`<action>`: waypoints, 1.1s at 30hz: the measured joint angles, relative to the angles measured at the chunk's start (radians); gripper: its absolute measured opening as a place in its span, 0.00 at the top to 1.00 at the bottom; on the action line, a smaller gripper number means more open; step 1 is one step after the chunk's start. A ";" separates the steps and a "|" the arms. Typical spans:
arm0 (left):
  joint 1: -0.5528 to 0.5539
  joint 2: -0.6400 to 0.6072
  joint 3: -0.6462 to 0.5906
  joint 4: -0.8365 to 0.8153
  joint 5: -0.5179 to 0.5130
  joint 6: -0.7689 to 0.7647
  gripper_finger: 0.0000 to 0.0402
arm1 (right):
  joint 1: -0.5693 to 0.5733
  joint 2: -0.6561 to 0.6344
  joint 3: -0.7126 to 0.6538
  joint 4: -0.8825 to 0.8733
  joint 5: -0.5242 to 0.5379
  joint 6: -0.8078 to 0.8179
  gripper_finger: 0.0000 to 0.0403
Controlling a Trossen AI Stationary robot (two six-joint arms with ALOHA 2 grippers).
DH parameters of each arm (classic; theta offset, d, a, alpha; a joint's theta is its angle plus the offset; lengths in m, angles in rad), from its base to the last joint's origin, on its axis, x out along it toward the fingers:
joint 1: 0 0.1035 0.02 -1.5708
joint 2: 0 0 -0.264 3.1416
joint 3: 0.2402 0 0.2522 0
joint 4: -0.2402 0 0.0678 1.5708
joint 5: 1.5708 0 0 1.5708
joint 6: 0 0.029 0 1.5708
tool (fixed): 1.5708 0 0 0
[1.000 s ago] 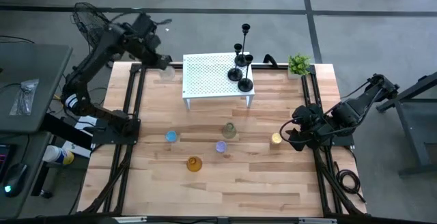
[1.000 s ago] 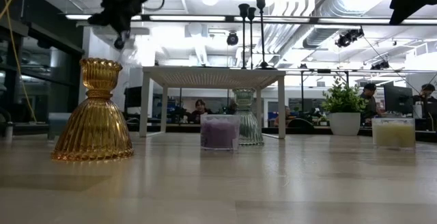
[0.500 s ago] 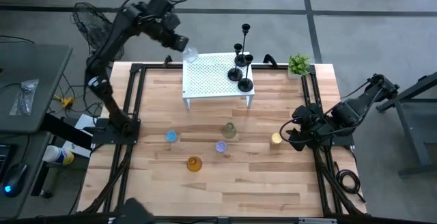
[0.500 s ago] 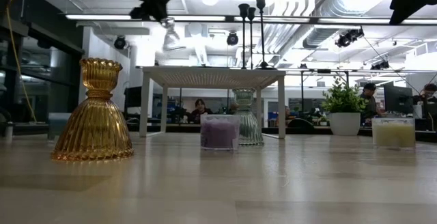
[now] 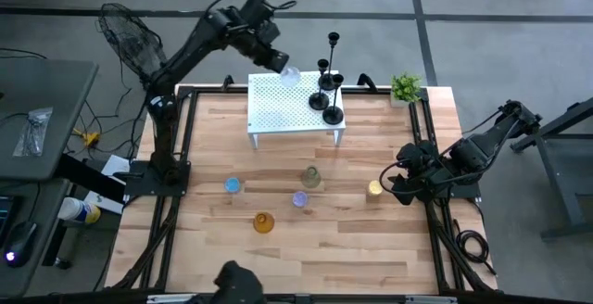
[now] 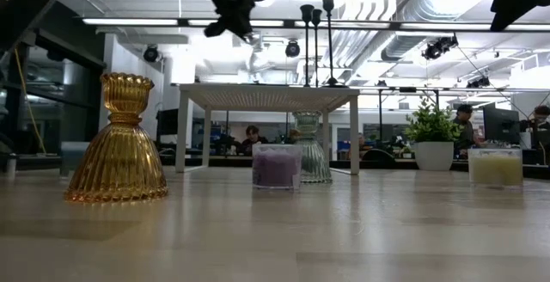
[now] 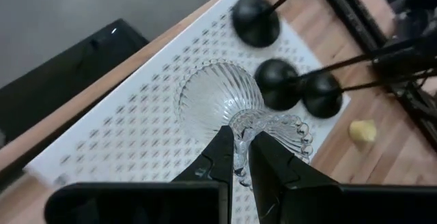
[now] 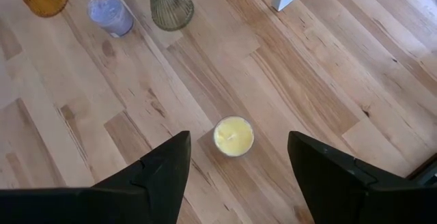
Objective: Pick & Place candle stick holders
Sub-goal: Put the transparent candle holder on the shelf
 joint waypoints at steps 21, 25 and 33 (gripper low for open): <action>-0.066 0.111 0.000 0.154 -0.089 -0.110 0.95 | 0.000 0.000 0.000 0.001 0.000 0.011 0.41; -0.065 0.111 0.000 0.149 -0.086 -0.119 0.95 | 0.000 0.000 0.000 0.001 0.016 0.011 0.41; -0.065 0.115 0.000 0.150 -0.100 -0.130 0.95 | -0.009 0.000 0.000 0.001 0.025 0.011 0.41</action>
